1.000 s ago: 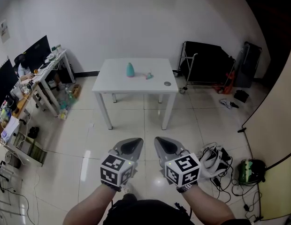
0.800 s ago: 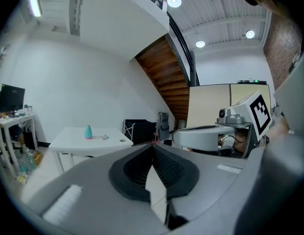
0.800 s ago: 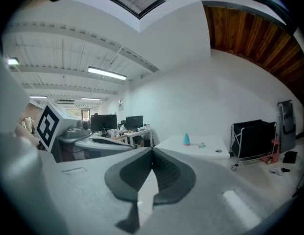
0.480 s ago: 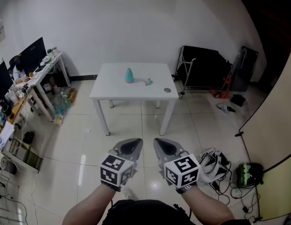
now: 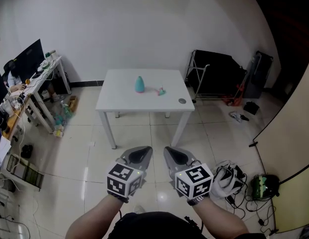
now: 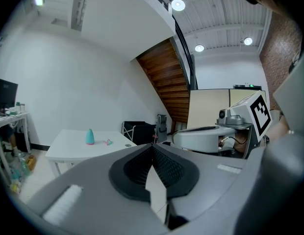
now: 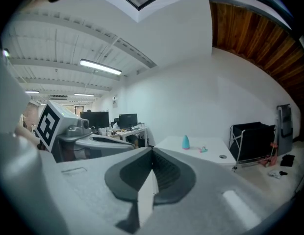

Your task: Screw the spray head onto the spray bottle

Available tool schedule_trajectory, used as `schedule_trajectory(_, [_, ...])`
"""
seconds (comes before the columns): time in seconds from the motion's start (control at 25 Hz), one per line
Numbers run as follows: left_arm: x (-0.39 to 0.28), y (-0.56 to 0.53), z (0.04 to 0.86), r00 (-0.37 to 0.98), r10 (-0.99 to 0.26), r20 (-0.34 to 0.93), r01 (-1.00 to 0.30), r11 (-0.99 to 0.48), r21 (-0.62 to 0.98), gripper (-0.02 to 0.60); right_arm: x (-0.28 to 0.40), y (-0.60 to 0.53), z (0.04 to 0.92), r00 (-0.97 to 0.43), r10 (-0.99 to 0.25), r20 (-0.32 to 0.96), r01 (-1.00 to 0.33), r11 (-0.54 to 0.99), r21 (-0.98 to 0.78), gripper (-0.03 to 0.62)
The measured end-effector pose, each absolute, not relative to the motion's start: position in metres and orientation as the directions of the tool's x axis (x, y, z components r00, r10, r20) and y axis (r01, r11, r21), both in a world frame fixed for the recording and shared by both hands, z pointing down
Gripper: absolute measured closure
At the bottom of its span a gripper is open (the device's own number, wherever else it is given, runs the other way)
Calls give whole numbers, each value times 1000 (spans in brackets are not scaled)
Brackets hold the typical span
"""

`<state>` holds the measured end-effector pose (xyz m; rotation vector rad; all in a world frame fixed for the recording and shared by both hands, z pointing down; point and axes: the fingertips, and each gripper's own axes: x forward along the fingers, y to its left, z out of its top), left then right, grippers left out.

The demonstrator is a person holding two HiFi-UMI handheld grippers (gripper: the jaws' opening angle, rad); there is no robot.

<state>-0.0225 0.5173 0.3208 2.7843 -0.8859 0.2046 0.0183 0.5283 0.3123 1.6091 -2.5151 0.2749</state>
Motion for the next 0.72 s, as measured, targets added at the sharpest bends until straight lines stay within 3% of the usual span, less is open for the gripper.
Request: schedule_trajectory(0.72, [-64,473,332,826,-524,208,-559,-809,183,566,-25,482,321,-390,-888,243,-921,381,-83,603])
